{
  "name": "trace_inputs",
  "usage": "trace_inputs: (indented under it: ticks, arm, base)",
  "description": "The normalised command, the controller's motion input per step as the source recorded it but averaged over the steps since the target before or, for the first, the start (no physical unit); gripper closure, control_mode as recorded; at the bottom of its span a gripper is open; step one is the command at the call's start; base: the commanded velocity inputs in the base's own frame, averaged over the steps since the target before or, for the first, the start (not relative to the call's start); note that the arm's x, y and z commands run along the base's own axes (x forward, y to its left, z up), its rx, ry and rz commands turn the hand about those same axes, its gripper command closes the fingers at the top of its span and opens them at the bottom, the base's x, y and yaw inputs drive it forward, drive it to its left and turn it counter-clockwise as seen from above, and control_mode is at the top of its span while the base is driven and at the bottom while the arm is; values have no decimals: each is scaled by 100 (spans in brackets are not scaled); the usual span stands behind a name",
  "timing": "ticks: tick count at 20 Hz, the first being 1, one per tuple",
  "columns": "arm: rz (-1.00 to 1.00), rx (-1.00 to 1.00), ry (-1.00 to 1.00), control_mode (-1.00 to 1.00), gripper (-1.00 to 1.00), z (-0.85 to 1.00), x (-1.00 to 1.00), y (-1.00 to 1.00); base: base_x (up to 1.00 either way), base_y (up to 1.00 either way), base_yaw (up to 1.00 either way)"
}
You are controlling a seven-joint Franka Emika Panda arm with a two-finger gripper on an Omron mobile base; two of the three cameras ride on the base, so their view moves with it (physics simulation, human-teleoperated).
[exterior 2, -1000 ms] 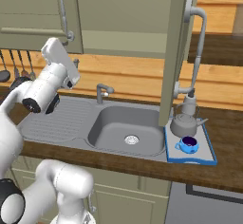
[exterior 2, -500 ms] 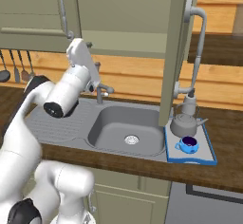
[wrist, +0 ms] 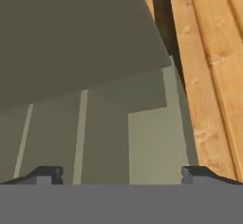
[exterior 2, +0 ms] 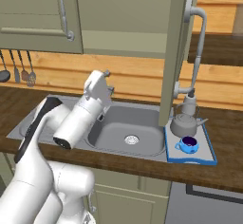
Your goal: Pick the kettle from the counter and place it on the tray. Then pick the mug from the cabinet and place it on the tray. Then close the cabinet doors.
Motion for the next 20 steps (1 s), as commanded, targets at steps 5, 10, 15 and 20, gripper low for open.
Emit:
trace_inputs:
  ticks: [5,10,15,20]
  arm:
    - [-12,19,-16,-100,-100,17,-50,-53]
    - [-2,8,-8,-100,-100,-2,-34,-45]
    - [0,15,0,-100,-100,-49,-23,-34]
    - [1,14,-3,-100,-100,-2,-14,-45]
  base:
    - [0,0,0]
    - [0,0,0]
    - [0,0,0]
    - [0,0,0]
